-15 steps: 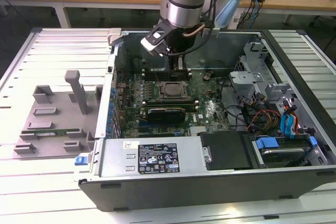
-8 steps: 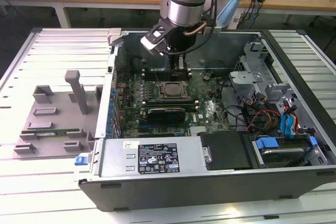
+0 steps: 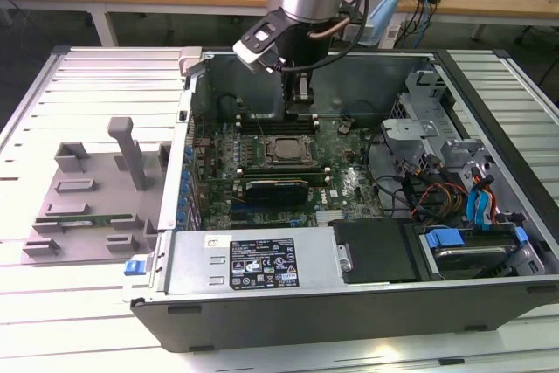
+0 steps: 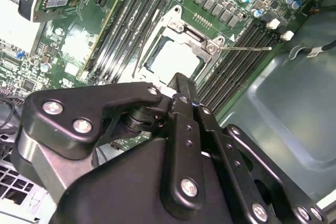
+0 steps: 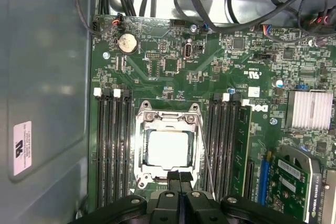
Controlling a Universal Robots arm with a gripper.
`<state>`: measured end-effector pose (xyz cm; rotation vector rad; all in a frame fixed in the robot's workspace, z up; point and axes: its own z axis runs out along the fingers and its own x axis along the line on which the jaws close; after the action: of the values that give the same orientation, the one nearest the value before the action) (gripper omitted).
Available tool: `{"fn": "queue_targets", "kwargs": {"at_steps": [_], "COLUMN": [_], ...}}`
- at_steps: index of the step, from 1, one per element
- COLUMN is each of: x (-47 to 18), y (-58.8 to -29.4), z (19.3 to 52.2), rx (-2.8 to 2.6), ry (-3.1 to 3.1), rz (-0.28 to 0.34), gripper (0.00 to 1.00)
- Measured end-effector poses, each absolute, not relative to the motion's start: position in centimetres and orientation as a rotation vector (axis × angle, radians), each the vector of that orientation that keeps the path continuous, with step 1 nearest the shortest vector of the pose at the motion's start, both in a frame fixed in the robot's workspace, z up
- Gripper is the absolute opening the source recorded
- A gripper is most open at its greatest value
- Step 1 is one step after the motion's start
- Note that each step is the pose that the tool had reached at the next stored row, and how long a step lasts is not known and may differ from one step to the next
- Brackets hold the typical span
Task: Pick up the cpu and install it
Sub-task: 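Close the cpu cover, then install the first cpu locking lever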
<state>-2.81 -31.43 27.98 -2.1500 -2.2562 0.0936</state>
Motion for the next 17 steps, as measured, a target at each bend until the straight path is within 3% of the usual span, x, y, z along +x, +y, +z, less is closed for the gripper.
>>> {"fn": "queue_targets", "kwargs": {"at_steps": [17], "x": [-2.81], "y": [-31.43], "z": [28.00], "rx": [-2.045], "ry": [-2.354], "rz": [0.094], "gripper": [0.11]}}
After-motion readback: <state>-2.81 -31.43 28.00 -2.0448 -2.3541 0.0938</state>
